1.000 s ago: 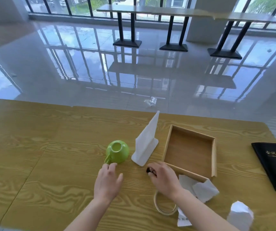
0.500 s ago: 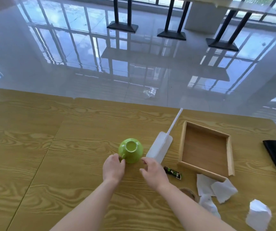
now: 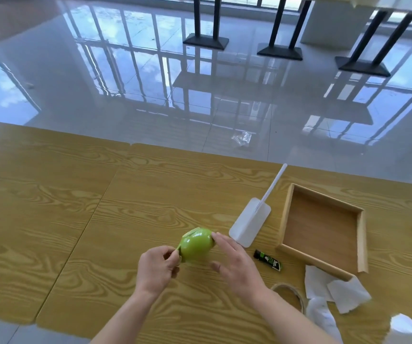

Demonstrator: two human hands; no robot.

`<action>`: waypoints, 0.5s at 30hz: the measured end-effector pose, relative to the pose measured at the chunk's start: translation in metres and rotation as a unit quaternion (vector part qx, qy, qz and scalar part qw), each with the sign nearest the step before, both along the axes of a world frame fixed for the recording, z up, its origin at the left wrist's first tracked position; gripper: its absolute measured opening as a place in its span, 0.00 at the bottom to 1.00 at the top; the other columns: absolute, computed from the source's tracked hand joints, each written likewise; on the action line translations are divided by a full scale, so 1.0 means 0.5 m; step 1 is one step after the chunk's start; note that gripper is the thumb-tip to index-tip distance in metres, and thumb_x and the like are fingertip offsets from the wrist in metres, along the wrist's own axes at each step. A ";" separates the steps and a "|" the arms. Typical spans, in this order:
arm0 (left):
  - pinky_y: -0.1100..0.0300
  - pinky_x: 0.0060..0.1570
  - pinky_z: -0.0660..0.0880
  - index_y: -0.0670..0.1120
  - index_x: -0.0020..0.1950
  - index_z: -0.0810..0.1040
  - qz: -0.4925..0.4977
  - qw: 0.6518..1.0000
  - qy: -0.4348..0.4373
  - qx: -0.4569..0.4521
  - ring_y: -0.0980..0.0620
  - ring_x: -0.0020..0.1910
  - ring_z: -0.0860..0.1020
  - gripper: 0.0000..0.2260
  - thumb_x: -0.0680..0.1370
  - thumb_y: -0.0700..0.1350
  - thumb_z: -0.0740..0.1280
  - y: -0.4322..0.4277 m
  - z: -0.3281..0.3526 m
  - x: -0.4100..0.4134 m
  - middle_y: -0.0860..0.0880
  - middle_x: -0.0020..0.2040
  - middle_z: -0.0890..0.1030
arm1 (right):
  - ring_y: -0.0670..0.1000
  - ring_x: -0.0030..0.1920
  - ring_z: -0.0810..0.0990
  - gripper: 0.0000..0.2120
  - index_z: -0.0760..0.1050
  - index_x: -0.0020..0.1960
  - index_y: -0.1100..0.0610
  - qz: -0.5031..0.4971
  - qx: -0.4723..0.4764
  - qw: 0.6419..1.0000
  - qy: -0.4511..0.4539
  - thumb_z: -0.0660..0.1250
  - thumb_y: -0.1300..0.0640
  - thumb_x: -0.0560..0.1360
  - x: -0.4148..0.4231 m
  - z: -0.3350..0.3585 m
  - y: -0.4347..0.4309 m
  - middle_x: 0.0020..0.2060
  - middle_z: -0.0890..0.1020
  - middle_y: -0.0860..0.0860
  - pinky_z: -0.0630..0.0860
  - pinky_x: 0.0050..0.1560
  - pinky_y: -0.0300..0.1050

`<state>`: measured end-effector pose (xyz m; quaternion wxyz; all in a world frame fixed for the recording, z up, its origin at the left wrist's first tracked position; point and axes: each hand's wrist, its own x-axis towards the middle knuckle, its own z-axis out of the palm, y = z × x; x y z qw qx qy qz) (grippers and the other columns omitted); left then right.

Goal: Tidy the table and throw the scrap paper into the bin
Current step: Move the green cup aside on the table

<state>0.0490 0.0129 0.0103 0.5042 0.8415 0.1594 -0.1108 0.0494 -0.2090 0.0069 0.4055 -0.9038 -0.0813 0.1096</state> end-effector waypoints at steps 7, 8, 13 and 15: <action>0.52 0.32 0.81 0.34 0.42 0.83 0.067 0.962 0.155 -0.215 0.41 0.33 0.83 0.12 0.80 0.37 0.64 0.002 0.015 -0.024 0.34 0.38 0.83 | 0.35 0.69 0.66 0.22 0.73 0.65 0.34 -0.037 0.206 0.971 0.118 0.67 0.57 0.78 0.002 0.024 0.008 0.69 0.71 0.38 0.65 0.72 0.46; 0.52 0.32 0.81 0.33 0.43 0.83 0.072 0.956 0.173 -0.226 0.41 0.33 0.82 0.12 0.81 0.37 0.63 -0.004 0.013 -0.028 0.33 0.38 0.83 | 0.35 0.66 0.69 0.19 0.74 0.64 0.37 -0.051 0.214 0.969 0.114 0.67 0.57 0.79 0.004 0.023 0.014 0.65 0.75 0.39 0.67 0.71 0.47; 0.54 0.31 0.81 0.30 0.50 0.80 0.094 0.923 0.256 -0.273 0.43 0.33 0.82 0.13 0.82 0.38 0.62 -0.035 -0.010 -0.063 0.34 0.40 0.84 | 0.47 0.63 0.72 0.16 0.73 0.67 0.40 -0.069 0.088 0.989 0.094 0.63 0.52 0.81 0.015 0.007 0.026 0.58 0.77 0.43 0.68 0.69 0.50; 0.55 0.29 0.80 0.30 0.51 0.79 0.117 0.909 0.273 -0.292 0.44 0.32 0.81 0.13 0.82 0.39 0.61 -0.047 -0.021 -0.080 0.34 0.40 0.83 | 0.50 0.67 0.70 0.19 0.70 0.71 0.44 -0.063 0.051 0.992 0.102 0.62 0.52 0.81 0.019 0.001 0.028 0.64 0.77 0.47 0.67 0.70 0.52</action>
